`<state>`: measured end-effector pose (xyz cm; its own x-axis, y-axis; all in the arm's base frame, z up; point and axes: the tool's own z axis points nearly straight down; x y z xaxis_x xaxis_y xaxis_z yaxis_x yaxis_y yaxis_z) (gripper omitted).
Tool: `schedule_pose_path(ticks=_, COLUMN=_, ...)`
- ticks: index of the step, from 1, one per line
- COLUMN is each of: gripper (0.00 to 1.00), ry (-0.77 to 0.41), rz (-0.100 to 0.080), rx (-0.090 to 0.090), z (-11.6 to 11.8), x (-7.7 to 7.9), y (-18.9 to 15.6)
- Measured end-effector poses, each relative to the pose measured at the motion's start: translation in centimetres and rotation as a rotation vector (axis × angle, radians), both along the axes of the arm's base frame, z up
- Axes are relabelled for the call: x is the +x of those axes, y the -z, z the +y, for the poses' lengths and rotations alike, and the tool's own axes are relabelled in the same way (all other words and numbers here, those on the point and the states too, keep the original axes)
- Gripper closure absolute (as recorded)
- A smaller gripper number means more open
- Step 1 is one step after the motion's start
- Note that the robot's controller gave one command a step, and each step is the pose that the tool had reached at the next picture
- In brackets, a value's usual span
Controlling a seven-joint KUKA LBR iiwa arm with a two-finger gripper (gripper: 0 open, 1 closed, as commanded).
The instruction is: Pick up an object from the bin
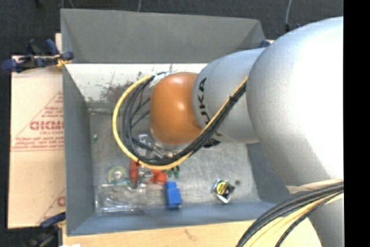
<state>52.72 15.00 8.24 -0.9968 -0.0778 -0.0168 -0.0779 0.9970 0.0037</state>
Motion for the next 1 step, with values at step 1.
schedule_pose_path(ticks=1, gripper=1.00, ry=-0.187, rz=0.005, rx=-0.008, z=-7.69, x=-0.02, y=-15.21)
